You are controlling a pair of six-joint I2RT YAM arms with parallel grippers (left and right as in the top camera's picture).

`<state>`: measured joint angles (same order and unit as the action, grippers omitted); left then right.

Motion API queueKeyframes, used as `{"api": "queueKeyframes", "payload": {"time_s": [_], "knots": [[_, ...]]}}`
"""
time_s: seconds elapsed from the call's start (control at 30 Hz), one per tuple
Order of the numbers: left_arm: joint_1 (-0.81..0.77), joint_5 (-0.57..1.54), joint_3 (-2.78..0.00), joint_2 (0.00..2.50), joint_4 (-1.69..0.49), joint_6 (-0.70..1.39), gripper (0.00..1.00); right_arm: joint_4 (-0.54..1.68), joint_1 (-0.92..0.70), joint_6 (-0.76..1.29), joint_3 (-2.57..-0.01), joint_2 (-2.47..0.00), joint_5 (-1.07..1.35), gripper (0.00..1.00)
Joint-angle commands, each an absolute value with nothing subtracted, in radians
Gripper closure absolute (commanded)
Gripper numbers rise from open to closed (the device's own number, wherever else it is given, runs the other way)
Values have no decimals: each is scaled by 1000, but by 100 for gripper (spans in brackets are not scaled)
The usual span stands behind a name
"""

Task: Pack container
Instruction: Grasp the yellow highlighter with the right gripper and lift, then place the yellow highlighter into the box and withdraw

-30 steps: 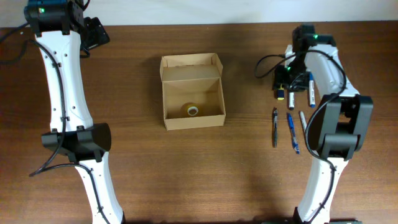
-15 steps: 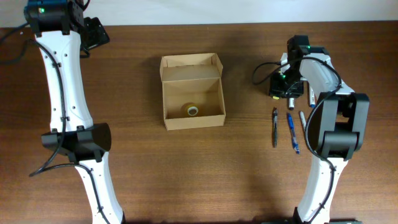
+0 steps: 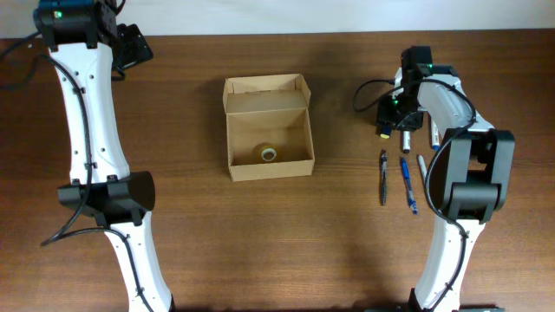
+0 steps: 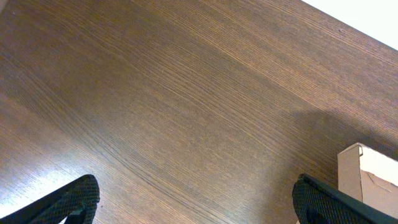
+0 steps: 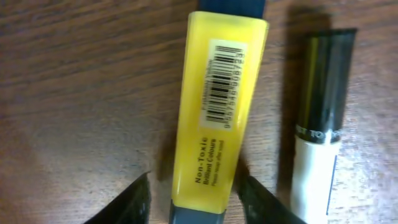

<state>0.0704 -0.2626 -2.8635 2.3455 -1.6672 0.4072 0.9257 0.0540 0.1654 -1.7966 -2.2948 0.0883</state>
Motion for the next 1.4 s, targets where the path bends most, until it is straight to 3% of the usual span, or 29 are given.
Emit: {"api": "queueKeyframes", "payload": {"time_s": [0.0, 0.27, 0.43, 0.5, 0.53, 0.77, 1.0, 1.2, 1.37], "knots": [[72, -270, -2878, 2341, -1670, 402, 0, 931, 50, 228, -1782, -2298, 45, 60], [73, -270, -2878, 2341, -1670, 402, 0, 944, 43, 245, -1776, -2298, 36, 67], [73, -270, -2878, 2341, -1670, 402, 0, 965, 39, 245, -1776, -2298, 8, 82], [73, -270, -2878, 2341, -1670, 402, 0, 976, 39, 245, -1776, -2298, 2, 95], [73, -270, -2878, 2341, -1670, 402, 0, 977, 39, 245, -1776, -2298, 3, 96], [73, -270, -2878, 2341, -1670, 402, 0, 1034, 38, 186, -1839, -2294, 36, 96], [73, -270, -2878, 2341, -1670, 402, 0, 1184, -14, 82, -2107, -2244, 79, 96], [73, -270, -2878, 2341, -1670, 402, 0, 1335, -138, -45, -2458, -2226, 78, 96], [73, -270, -2878, 2341, -1670, 402, 0, 1409, -301, -272, -2651, -2226, 78, 96]]}}
